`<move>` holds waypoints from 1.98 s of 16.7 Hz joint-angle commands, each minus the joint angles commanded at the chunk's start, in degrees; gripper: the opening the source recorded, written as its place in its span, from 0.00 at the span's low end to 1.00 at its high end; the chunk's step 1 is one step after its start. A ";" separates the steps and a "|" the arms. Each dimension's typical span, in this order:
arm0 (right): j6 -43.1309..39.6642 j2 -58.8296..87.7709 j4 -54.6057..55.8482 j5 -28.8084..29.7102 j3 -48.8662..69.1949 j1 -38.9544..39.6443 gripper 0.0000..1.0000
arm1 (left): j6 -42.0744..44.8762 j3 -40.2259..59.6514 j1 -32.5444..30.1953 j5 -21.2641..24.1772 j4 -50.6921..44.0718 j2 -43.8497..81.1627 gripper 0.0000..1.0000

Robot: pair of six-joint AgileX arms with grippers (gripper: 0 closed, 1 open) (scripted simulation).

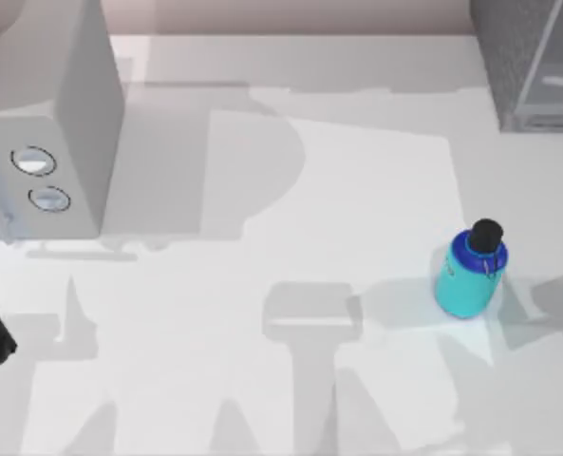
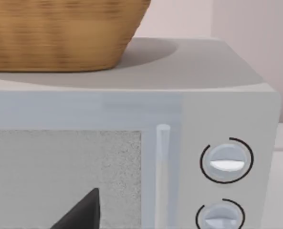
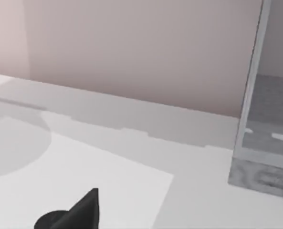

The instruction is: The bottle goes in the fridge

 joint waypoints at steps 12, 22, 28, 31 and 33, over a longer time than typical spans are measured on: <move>-5.54 59.77 48.50 -21.13 2.07 -1.38 1.00 | 0.00 0.00 0.00 0.00 0.00 0.00 1.00; -6.97 74.04 59.85 -25.89 2.26 -1.72 1.00 | 0.00 0.00 0.00 0.00 0.00 0.00 1.00; -5.29 76.42 58.49 -21.03 7.06 3.27 1.00 | 0.00 0.00 0.00 0.00 0.00 0.00 1.00; -3.95 78.80 57.16 -16.61 11.52 7.80 1.00 | 0.00 0.00 0.00 0.00 0.00 0.00 1.00; -3.56 79.52 56.72 -15.24 12.87 9.18 1.00 | 0.00 0.00 0.00 0.00 0.00 0.00 1.00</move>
